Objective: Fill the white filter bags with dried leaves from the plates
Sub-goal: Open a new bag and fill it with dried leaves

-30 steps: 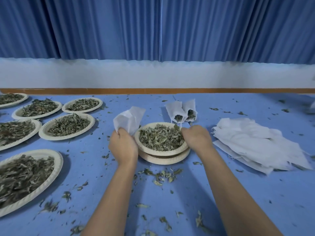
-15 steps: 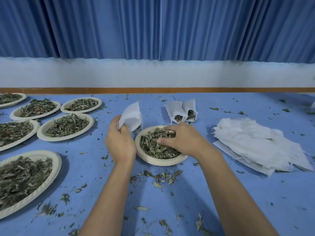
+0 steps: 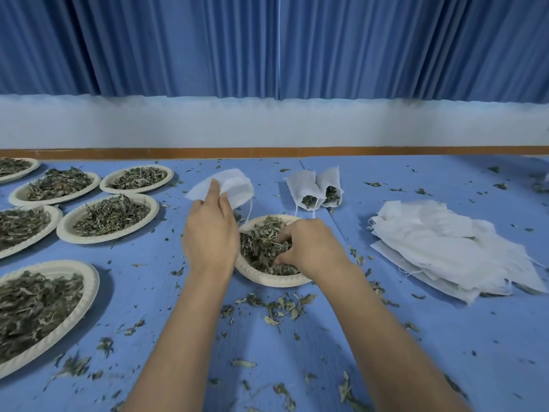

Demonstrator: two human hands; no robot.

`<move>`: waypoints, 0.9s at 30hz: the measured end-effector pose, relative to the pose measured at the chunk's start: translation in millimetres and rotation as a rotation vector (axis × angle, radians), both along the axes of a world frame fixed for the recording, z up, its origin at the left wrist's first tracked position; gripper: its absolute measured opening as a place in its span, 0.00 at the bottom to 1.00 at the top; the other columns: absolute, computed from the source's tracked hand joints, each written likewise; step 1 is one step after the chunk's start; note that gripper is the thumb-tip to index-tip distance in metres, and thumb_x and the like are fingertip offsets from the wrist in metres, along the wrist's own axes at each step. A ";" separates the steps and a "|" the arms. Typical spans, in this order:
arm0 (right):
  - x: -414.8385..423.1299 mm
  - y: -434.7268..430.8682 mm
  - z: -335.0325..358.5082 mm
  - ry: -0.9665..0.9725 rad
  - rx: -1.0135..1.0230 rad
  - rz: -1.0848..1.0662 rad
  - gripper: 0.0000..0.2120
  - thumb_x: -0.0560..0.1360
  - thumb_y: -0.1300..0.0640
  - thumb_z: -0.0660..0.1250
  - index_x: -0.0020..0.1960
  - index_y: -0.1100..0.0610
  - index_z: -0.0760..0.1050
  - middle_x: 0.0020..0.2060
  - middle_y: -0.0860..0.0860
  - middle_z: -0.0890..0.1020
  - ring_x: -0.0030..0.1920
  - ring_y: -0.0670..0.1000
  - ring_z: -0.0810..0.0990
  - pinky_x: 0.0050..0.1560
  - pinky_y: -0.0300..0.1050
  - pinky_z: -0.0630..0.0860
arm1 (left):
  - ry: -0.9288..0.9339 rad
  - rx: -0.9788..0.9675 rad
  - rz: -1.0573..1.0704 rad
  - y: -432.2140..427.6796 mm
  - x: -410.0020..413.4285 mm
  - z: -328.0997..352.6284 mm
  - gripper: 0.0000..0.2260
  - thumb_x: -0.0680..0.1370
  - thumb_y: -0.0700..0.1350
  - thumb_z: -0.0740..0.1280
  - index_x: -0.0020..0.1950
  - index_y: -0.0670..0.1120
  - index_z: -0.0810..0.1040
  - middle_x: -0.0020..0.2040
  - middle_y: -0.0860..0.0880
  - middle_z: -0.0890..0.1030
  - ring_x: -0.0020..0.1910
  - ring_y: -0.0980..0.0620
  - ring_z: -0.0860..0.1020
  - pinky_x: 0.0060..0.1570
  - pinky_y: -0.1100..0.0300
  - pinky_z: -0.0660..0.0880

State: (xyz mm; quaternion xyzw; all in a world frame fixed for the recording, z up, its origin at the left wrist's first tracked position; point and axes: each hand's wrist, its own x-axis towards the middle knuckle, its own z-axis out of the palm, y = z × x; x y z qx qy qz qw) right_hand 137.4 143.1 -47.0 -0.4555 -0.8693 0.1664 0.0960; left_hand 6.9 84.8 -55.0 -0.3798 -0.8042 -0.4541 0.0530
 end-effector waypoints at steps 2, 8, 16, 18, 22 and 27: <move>-0.8 1.7 -4.2 0.045 0.023 -0.014 0.16 0.70 0.59 0.74 0.57 0.53 0.80 0.59 0.54 0.79 0.55 0.54 0.78 0.56 0.49 0.77 | 0.072 -0.069 0.019 -1.2 1.8 -0.6 0.18 0.82 0.49 0.52 0.73 0.52 0.66 0.45 0.40 0.79 0.39 0.41 0.77 0.34 0.51 0.72; 9.8 12.2 -2.3 0.283 0.073 -0.091 0.12 0.73 0.67 0.67 0.52 0.56 0.83 0.48 0.55 0.84 0.25 0.43 0.69 0.25 0.28 0.66 | 0.197 -0.031 -0.002 2.0 15.4 -9.4 0.15 0.80 0.45 0.61 0.66 0.47 0.75 0.46 0.45 0.69 0.47 0.44 0.71 0.36 0.55 0.67; 25.9 20.6 5.0 0.686 -0.075 -0.211 0.08 0.70 0.63 0.72 0.48 0.56 0.84 0.38 0.48 0.82 0.24 0.36 0.74 0.24 0.24 0.66 | 0.196 0.076 -0.097 7.6 27.2 -11.8 0.14 0.78 0.42 0.64 0.64 0.43 0.76 0.51 0.44 0.74 0.48 0.47 0.75 0.37 0.59 0.68; 24.1 21.0 3.1 0.688 -0.072 -0.221 0.08 0.69 0.62 0.72 0.47 0.55 0.84 0.35 0.46 0.80 0.25 0.34 0.73 0.25 0.23 0.65 | 0.227 0.040 -0.086 8.1 30.1 -12.2 0.14 0.78 0.43 0.64 0.63 0.47 0.77 0.49 0.46 0.77 0.48 0.47 0.76 0.35 0.58 0.68; 16.3 15.4 -2.6 0.609 -0.043 -0.200 0.08 0.70 0.62 0.72 0.49 0.55 0.84 0.42 0.49 0.84 0.36 0.46 0.80 0.34 0.31 0.73 | 0.264 0.043 -0.065 8.0 31.4 -13.7 0.08 0.77 0.47 0.66 0.53 0.48 0.82 0.43 0.47 0.77 0.41 0.48 0.76 0.31 0.58 0.65; 19.4 17.9 -1.1 0.690 -0.063 -0.188 0.08 0.70 0.61 0.72 0.46 0.52 0.84 0.35 0.39 0.79 0.36 0.39 0.79 0.34 0.25 0.71 | 0.124 0.146 -0.003 10.6 25.2 -14.4 0.08 0.77 0.45 0.66 0.52 0.44 0.82 0.51 0.46 0.75 0.37 0.53 0.69 0.35 0.59 0.65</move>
